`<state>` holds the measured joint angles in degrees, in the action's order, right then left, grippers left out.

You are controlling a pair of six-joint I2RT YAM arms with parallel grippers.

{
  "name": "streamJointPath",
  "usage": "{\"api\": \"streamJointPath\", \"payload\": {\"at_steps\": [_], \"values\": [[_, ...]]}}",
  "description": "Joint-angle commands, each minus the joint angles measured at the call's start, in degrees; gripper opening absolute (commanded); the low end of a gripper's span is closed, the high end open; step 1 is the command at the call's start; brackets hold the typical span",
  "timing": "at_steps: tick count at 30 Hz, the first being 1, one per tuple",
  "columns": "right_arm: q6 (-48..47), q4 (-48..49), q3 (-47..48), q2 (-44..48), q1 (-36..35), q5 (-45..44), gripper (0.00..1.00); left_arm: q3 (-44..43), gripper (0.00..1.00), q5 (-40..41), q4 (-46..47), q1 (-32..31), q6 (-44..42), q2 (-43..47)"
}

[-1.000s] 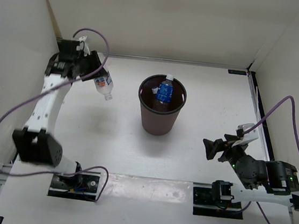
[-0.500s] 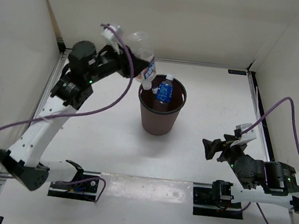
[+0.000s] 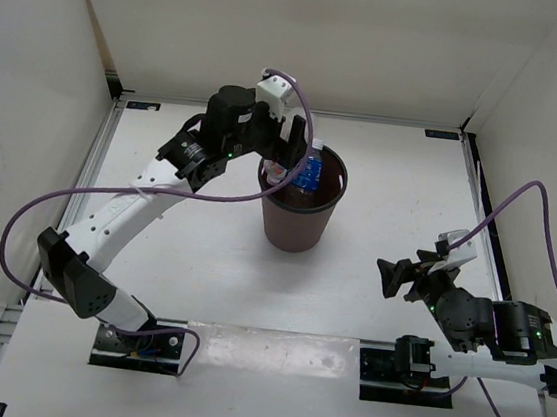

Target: Put the plastic bottles in the bin

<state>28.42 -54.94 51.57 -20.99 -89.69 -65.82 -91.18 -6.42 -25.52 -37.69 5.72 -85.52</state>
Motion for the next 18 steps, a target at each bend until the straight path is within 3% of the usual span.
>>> {"api": "streamJointPath", "payload": {"at_steps": [1, 14, 18], "values": [[-0.3, 2.3, -0.1, 0.1, 0.0, -1.1, 0.90, -2.5, 1.00, 4.9, -0.1, -0.8, -1.5, 3.6], [0.5, 1.6, 0.2, 0.4, 0.0, -2.4, 0.90, -2.6, 1.00, 8.9, -3.0, -1.3, -2.6, 7.2], [-2.7, 2.2, 1.0, -0.9, -1.8, -1.2, 0.90, 3.8, 1.00, 8.4, -4.5, 4.6, 3.3, 14.9]]}}
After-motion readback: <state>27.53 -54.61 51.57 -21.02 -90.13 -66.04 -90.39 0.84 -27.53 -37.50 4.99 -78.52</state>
